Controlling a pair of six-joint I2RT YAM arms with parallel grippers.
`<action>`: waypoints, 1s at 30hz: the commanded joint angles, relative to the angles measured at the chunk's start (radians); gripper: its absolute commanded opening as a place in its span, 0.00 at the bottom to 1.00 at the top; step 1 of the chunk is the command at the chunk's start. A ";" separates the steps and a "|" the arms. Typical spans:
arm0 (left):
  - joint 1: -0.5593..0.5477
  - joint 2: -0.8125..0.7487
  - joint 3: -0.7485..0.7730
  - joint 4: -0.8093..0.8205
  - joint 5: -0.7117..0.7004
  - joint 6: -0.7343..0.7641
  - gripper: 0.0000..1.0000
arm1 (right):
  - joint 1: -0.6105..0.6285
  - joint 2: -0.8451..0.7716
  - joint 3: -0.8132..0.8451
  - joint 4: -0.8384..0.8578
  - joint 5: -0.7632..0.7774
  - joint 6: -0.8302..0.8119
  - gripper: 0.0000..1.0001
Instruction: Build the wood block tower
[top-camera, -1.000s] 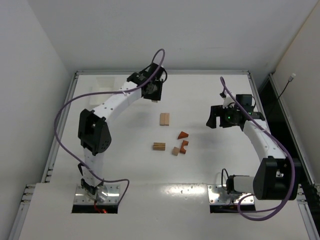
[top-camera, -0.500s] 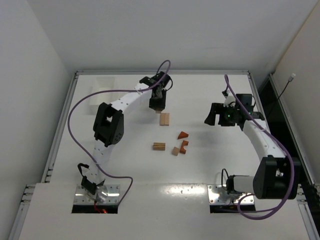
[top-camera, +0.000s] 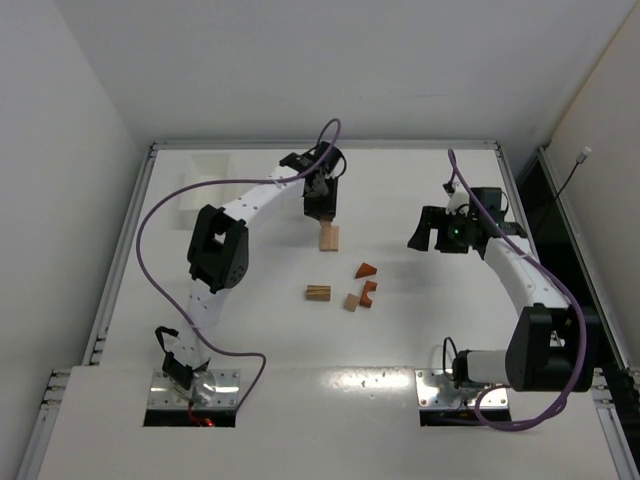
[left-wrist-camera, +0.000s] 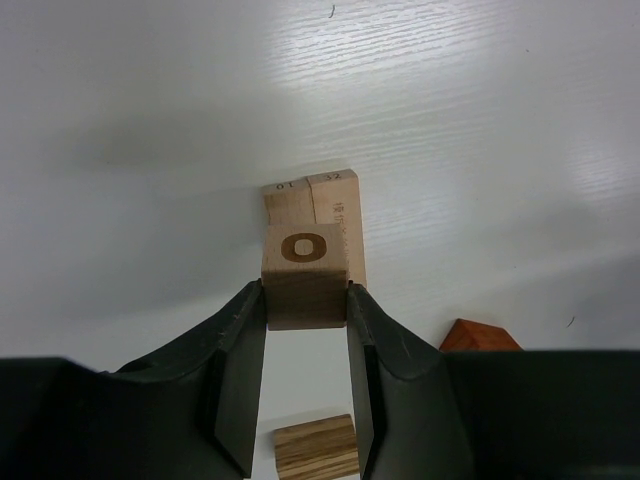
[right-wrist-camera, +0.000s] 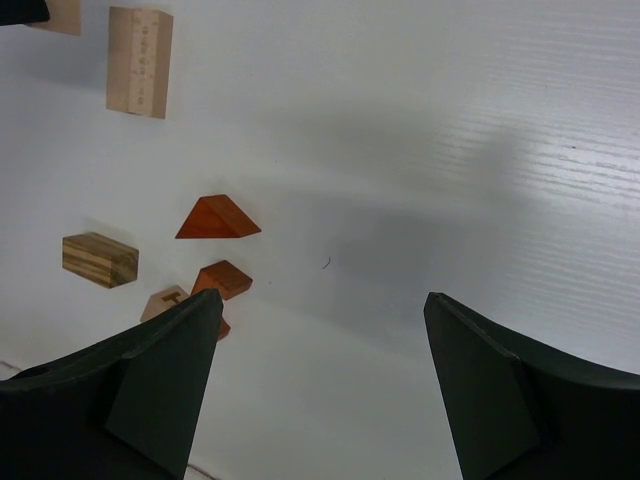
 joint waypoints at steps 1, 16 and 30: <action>0.003 0.012 0.038 0.019 0.018 -0.009 0.00 | 0.005 -0.002 0.046 0.041 -0.022 0.009 0.80; -0.016 0.068 0.058 0.028 0.036 0.000 0.00 | 0.005 0.026 0.055 0.041 -0.022 0.009 0.80; -0.016 0.098 0.067 0.037 0.066 0.009 0.00 | 0.005 0.064 0.073 0.041 -0.022 0.009 0.80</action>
